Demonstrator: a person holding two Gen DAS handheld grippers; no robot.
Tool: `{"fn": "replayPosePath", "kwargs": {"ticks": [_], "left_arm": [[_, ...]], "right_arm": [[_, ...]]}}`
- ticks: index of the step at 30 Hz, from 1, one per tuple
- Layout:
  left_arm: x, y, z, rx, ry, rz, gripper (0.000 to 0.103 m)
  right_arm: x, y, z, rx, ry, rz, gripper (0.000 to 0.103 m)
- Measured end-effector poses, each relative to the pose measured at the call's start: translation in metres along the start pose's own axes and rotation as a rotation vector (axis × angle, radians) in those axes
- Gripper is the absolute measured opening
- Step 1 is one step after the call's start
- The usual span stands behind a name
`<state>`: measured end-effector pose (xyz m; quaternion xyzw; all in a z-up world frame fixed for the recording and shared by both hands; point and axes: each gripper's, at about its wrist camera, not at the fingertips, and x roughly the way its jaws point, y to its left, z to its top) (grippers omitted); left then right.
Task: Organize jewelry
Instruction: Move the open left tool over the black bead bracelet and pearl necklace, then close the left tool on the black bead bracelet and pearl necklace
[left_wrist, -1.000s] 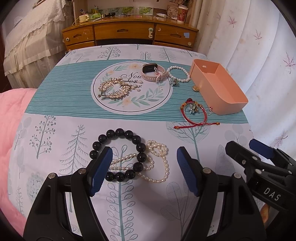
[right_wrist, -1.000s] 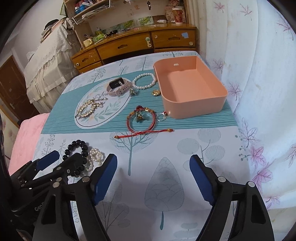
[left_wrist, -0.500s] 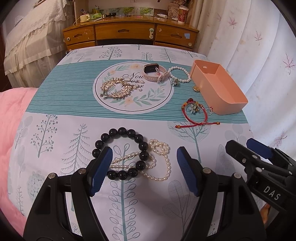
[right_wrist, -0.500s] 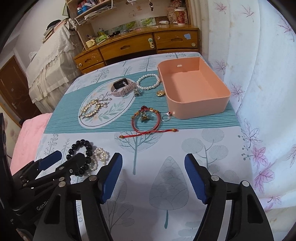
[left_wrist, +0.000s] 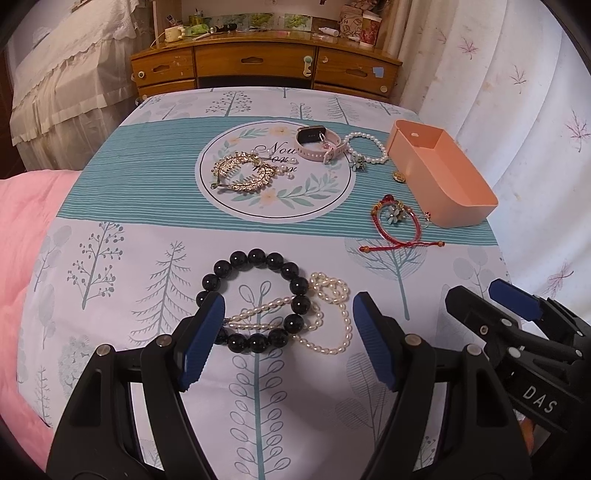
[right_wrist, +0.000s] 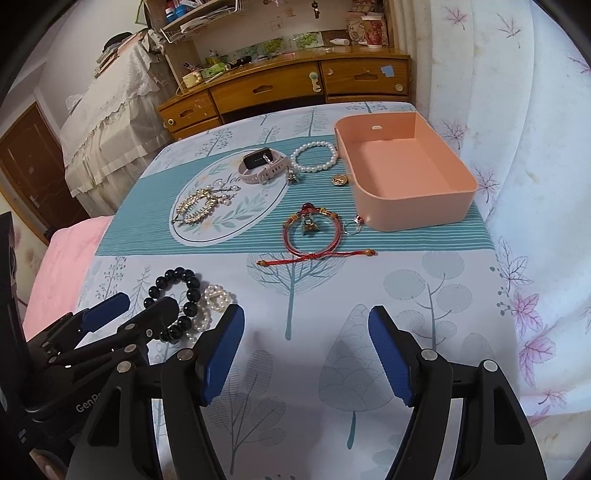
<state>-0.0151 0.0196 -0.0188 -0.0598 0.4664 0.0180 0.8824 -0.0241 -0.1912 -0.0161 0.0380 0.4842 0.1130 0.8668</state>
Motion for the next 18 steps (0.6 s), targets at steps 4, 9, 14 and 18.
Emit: {"fn": "replayPosePath", "kwargs": {"ticks": [4, 9, 14, 18], "left_arm": [[-0.002, 0.002, -0.001, 0.008, -0.005, 0.007, 0.070], [-0.005, 0.007, -0.002, 0.015, -0.010, 0.021, 0.070], [-0.010, 0.023, 0.001, 0.012, -0.021, 0.021, 0.070], [-0.011, 0.044, 0.005, 0.015, -0.014, 0.044, 0.070]], "right_arm": [[-0.002, 0.004, -0.001, -0.014, -0.005, 0.002, 0.072], [-0.002, 0.010, -0.001, -0.031, -0.003, 0.008, 0.072], [-0.001, 0.019, 0.001, -0.062, 0.005, 0.020, 0.072], [0.002, 0.029, 0.006, -0.104, 0.017, 0.023, 0.072]]}}
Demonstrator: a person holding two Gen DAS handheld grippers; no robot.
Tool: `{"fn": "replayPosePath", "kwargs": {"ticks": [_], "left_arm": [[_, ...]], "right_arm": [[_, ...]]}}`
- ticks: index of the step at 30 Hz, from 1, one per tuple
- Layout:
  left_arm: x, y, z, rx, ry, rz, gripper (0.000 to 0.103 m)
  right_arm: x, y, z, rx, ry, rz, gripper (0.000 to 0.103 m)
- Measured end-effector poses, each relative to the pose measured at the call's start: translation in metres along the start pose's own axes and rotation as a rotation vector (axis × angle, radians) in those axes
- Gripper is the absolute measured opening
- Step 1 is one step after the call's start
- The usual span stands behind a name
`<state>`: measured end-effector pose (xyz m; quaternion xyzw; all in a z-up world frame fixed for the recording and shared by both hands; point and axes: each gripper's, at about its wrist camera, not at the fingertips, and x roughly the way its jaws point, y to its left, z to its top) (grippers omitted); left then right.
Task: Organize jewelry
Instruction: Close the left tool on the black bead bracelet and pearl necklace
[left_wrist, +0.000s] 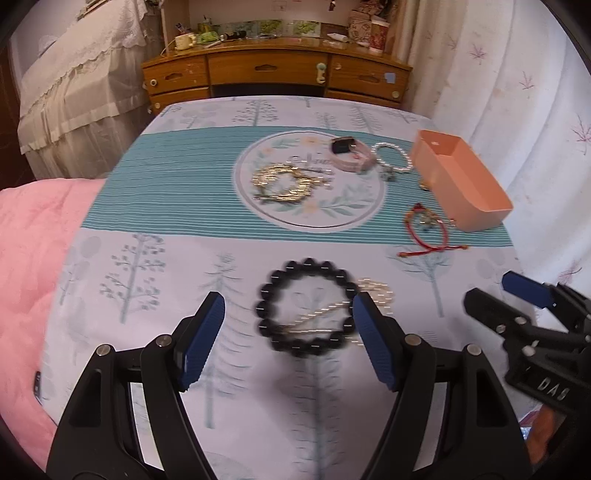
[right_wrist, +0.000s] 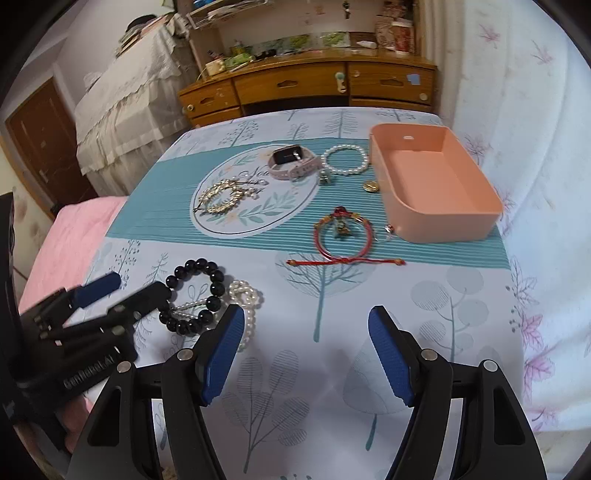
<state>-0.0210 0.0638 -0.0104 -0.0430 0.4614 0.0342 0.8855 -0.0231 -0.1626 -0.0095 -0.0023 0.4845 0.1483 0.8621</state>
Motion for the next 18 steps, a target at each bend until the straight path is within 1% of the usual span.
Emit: {"fn": "replayPosePath", "kwargs": {"ticks": [5, 9, 12, 15, 18], "left_arm": [[0.012, 0.031, 0.000, -0.012, 0.085, -0.032, 0.070], [0.020, 0.048, -0.006, -0.016, 0.120, -0.037, 0.070], [0.029, 0.061, -0.006, -0.054, 0.156, -0.083, 0.070], [0.038, 0.064, -0.002, -0.061, 0.185, -0.126, 0.066], [0.049, 0.059, 0.005, -0.032, 0.214, -0.146, 0.064]], "right_arm": [[0.009, 0.013, 0.010, -0.045, 0.020, 0.036, 0.072], [0.021, 0.027, 0.015, -0.108, 0.042, 0.036, 0.072], [0.034, 0.037, 0.014, -0.149, 0.072, 0.041, 0.072], [0.050, 0.044, 0.012, -0.182, 0.108, 0.045, 0.071], [0.064, 0.049, 0.009, -0.218, 0.139, 0.045, 0.067]]}}
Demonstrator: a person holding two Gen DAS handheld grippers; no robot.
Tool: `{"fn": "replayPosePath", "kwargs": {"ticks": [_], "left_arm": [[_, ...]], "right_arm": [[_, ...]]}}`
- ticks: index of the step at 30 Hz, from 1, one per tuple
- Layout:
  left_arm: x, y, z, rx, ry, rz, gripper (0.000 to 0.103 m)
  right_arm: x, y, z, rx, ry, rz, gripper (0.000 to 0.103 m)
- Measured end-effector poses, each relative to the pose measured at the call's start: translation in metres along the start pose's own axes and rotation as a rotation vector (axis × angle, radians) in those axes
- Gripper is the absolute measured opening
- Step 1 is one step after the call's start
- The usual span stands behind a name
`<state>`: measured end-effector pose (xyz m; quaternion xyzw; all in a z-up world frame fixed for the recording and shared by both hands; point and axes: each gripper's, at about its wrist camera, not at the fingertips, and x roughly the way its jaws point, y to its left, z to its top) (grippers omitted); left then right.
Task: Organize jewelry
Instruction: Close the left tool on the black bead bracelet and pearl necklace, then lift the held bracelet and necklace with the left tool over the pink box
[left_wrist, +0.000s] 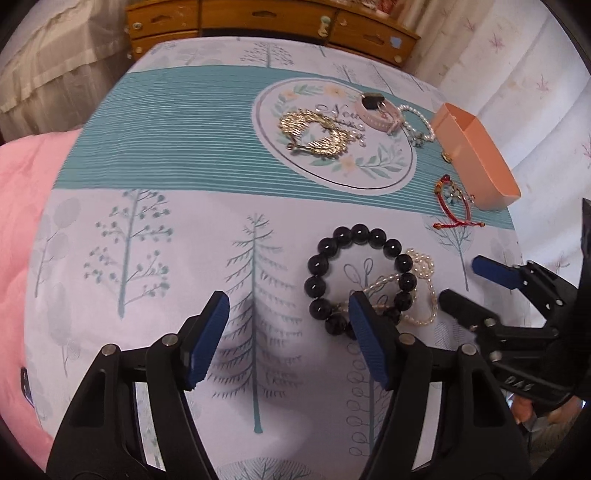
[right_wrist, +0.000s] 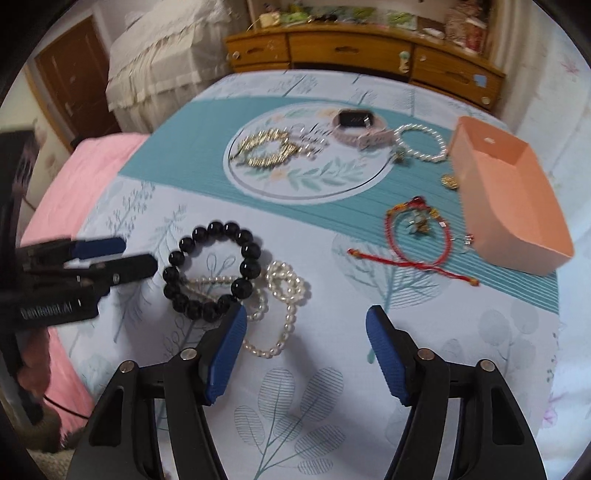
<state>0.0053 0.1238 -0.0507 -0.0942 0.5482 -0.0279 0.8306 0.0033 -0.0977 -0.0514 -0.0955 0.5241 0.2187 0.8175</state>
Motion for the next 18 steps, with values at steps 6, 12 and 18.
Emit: {"fn": "replayPosePath", "kwargs": {"ticks": [6, 12, 18], "left_arm": [[0.026, -0.016, 0.019, 0.059, 0.073, -0.020, 0.051], [0.040, -0.031, 0.027, 0.126, 0.095, 0.009, 0.050], [0.044, -0.044, 0.029, 0.194, 0.095, 0.065, 0.046]], "right_arm": [[0.027, 0.006, 0.006, -0.052, 0.027, -0.028, 0.057], [0.038, 0.013, 0.014, -0.113, 0.003, -0.059, 0.047], [0.038, 0.022, 0.015, -0.159, -0.028, -0.050, 0.018]]}}
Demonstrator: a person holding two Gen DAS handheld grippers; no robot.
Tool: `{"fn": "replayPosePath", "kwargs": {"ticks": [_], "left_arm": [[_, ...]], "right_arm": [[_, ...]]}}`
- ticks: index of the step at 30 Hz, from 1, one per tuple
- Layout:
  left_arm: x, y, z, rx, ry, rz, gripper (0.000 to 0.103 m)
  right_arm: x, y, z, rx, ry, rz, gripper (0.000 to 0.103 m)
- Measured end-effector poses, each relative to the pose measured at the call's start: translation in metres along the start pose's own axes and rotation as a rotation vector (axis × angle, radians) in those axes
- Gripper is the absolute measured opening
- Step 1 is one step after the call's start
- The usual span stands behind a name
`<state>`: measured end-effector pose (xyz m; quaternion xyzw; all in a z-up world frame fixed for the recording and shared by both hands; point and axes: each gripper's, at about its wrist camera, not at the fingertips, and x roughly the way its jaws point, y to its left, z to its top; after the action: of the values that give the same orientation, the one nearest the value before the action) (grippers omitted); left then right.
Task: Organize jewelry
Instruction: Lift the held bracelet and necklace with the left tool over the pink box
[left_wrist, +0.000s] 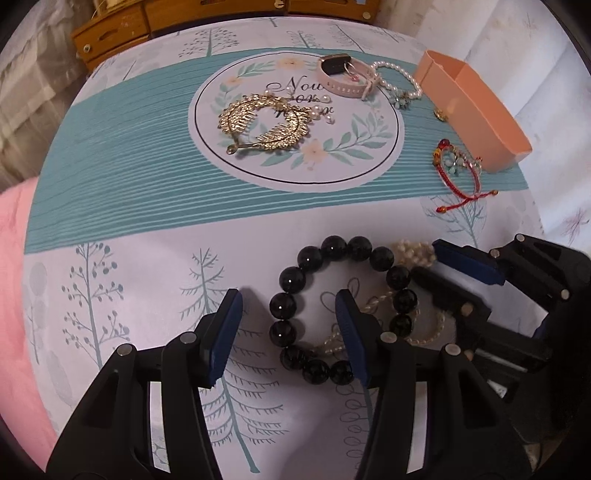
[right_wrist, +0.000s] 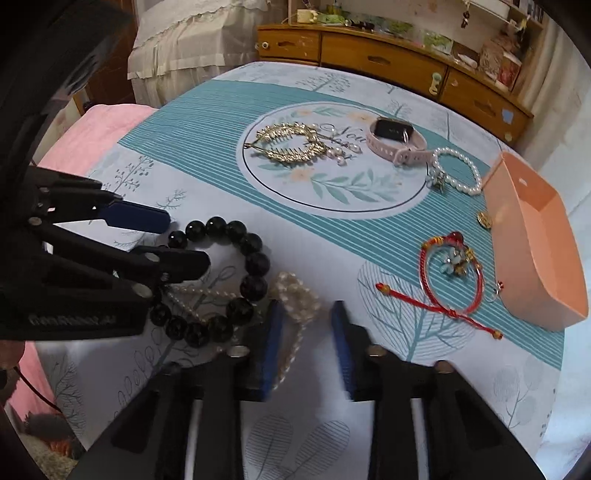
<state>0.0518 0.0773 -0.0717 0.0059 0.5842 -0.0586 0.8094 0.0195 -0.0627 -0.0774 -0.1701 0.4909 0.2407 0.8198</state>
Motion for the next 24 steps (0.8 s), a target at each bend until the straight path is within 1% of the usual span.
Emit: {"fn": "replayPosePath", "kwargs": {"ticks": [1, 2, 3, 5, 8, 13, 19, 21, 24], "left_arm": [[0.000, -0.002, 0.000, 0.014, -0.006, 0.012, 0.035], [-0.001, -0.005, 0.000, 0.029, -0.010, 0.027, 0.020], [-0.002, -0.005, -0.001, 0.030, -0.010, 0.022, 0.013], [-0.002, -0.003, 0.000, 0.010, -0.008, -0.024, 0.012], [-0.004, 0.002, 0.000, -0.028, -0.013, -0.061, 0.012], [-0.026, 0.002, 0.002, -0.070, -0.088, -0.072, 0.012], [-0.071, -0.016, 0.011, -0.042, -0.179, -0.079, 0.012], [-0.086, -0.027, 0.018, -0.019, -0.206, -0.079, 0.012], [-0.105, -0.045, 0.029, 0.015, -0.241, -0.073, 0.012]], "right_arm": [[0.000, 0.001, 0.000, -0.004, -0.003, 0.001, 0.015], [-0.001, 0.001, 0.000, -0.001, -0.004, 0.006, 0.013], [-0.001, 0.000, 0.000, 0.007, -0.006, 0.006, 0.013], [-0.003, -0.003, -0.002, 0.031, -0.009, 0.031, 0.011], [-0.009, -0.010, -0.006, 0.065, -0.017, 0.059, 0.011], [-0.036, -0.020, -0.011, 0.102, -0.074, 0.072, 0.010], [-0.089, -0.040, -0.007, 0.134, -0.185, 0.063, 0.010], [-0.108, -0.050, -0.004, 0.150, -0.227, 0.055, 0.005], [-0.131, -0.068, 0.000, 0.179, -0.276, 0.036, 0.005]]}}
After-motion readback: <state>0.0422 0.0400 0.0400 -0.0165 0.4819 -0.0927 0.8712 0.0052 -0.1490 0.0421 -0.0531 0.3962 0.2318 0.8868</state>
